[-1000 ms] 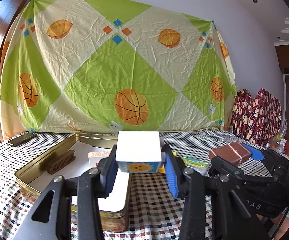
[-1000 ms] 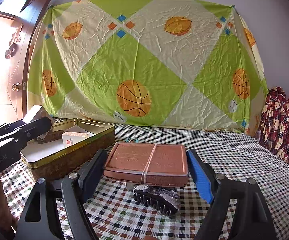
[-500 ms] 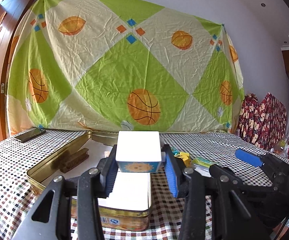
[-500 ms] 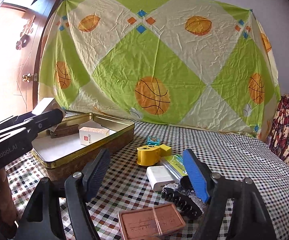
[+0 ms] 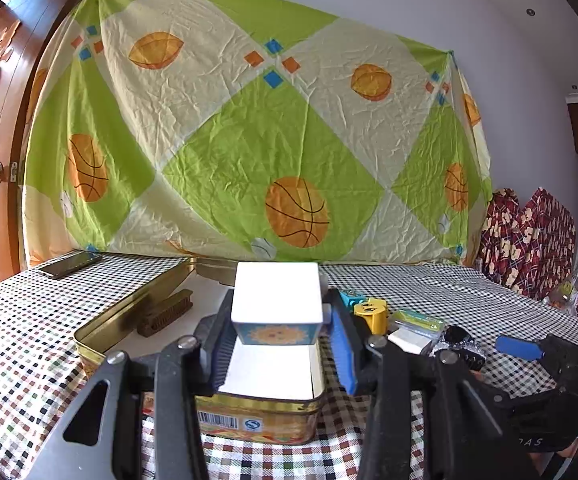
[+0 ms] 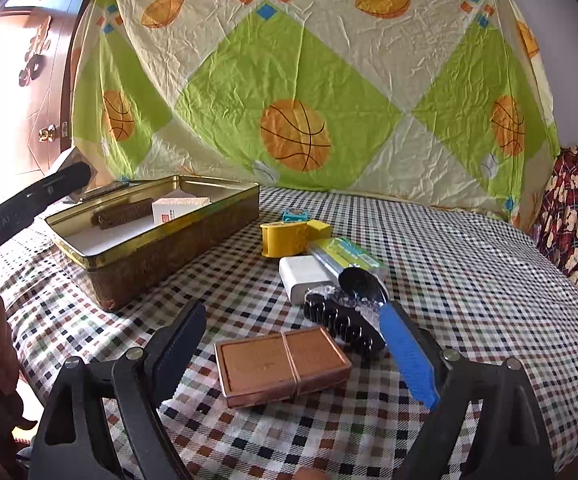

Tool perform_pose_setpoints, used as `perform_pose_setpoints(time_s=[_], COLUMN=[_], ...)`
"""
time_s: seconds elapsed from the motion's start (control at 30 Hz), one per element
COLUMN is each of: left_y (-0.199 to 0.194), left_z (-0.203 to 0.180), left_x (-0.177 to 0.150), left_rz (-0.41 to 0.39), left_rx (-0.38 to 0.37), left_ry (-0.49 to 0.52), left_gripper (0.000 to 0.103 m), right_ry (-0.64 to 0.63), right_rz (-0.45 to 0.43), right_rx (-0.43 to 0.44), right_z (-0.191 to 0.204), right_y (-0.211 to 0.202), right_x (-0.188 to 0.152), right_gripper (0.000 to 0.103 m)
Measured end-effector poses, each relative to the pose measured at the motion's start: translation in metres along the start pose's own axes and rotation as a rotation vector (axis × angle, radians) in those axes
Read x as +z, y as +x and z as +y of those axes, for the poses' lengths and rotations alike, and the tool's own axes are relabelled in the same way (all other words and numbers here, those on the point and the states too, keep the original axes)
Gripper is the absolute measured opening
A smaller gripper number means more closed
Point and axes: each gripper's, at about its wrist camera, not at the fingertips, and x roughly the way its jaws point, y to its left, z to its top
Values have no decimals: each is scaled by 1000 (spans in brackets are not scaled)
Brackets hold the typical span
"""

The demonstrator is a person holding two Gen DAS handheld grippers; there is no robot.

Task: Organize rigid objects
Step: 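Hold the white cube over the tin with the left tool while the right tool grips the brown block, then open the left tool over the tin while the right tool releases the brown block there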

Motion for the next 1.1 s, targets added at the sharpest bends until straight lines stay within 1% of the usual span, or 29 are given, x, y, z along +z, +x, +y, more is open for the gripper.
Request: perform_pose_setpoints(time_s=[0.03,0.13,0.17,0.33,0.43,0.47,0.57,0.67,0.83,0.97,1.1], left_y=[0,0,0,-1,0,0,0,0,2,12,27], left_z=[0,-2,-3,-5,-5,-5,-5,-4,7,18,31], left_x=[-1,-1,-1,-1,-1,-1,-1,0,6,13,18], left_rz=[3,9,8,12,14,15,17,17,30,81,159], left_rx=[-1,-1,-1,-5,-7,-6,-10,-8,17,29,26], left_ry=[1,7,8,11,12,12,9,9,0,3,-1], left_gripper=[42,42,42,42,42,42,42,42,42,42,42], right_ry=[-2,15,12,-16,-12,-13,-21,-13,-36,-53,-87], right_rz=[17,60,59,134,173,181,167,140,69,39,6], right_rx=[-8,20,22,23,38,49,49,72,94,139,180], right_z=[-1,-4,-3,1,0,-1,1,4,15,27,46], right_y=[4,11,11,21,27,29,27,22,10,12,22], right_x=[-1,-5,-4,-3,-1,-2,-4,-4,10,31,55], right_gripper=[90,90,90,90,90,82,82,82,82,82,82])
